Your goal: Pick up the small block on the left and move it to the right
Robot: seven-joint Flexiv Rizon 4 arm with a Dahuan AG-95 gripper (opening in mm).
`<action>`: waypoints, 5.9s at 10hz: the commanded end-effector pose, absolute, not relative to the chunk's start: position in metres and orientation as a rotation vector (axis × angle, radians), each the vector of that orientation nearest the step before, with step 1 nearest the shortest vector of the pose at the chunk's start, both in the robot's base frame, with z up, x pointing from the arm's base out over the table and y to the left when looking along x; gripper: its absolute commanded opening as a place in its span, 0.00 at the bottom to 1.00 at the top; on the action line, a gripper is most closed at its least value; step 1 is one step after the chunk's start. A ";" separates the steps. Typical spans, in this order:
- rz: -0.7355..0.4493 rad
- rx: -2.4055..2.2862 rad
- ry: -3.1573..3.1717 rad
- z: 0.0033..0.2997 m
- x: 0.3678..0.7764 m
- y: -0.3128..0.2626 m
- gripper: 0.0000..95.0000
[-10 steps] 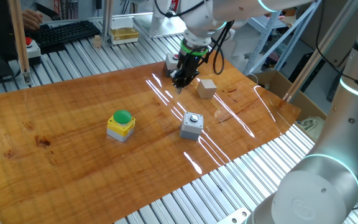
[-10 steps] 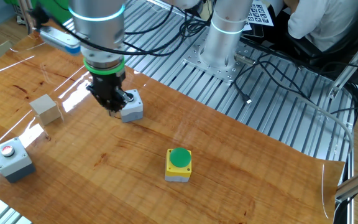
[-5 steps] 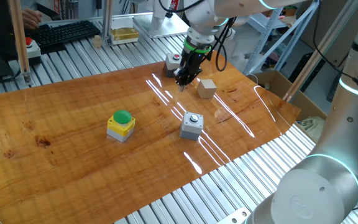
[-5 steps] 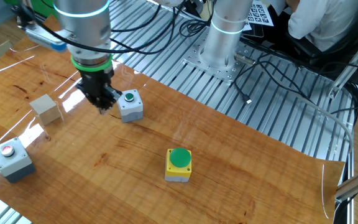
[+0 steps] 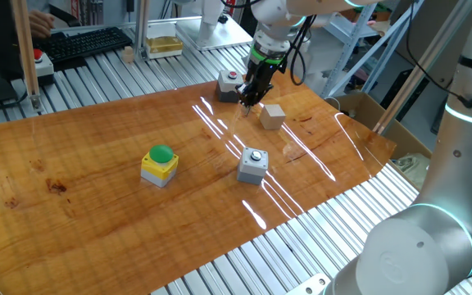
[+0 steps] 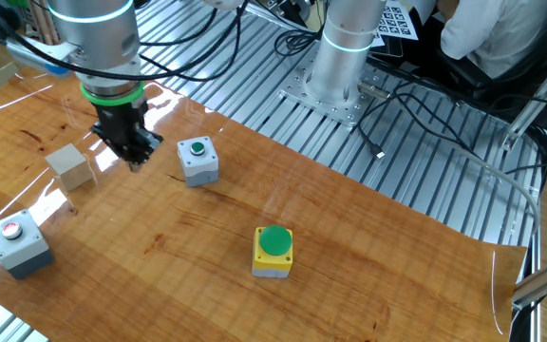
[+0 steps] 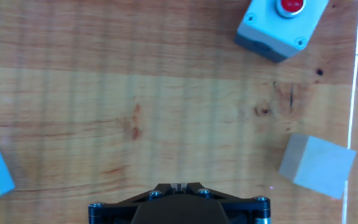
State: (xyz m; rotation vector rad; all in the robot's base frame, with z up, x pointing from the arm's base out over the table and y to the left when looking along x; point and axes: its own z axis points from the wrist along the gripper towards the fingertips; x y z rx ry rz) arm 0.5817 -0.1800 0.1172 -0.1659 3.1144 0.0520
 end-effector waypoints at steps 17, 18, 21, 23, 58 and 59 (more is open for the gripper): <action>0.010 0.230 3.154 0.084 0.586 -0.186 0.00; 0.014 0.220 3.154 0.084 0.586 -0.186 0.00; -0.020 0.158 3.142 0.081 0.595 -0.195 0.00; -0.045 0.118 3.141 0.079 0.606 -0.208 0.20; -0.128 0.134 3.141 0.074 0.617 -0.316 0.80; -0.127 0.124 3.140 0.072 0.617 -0.323 0.80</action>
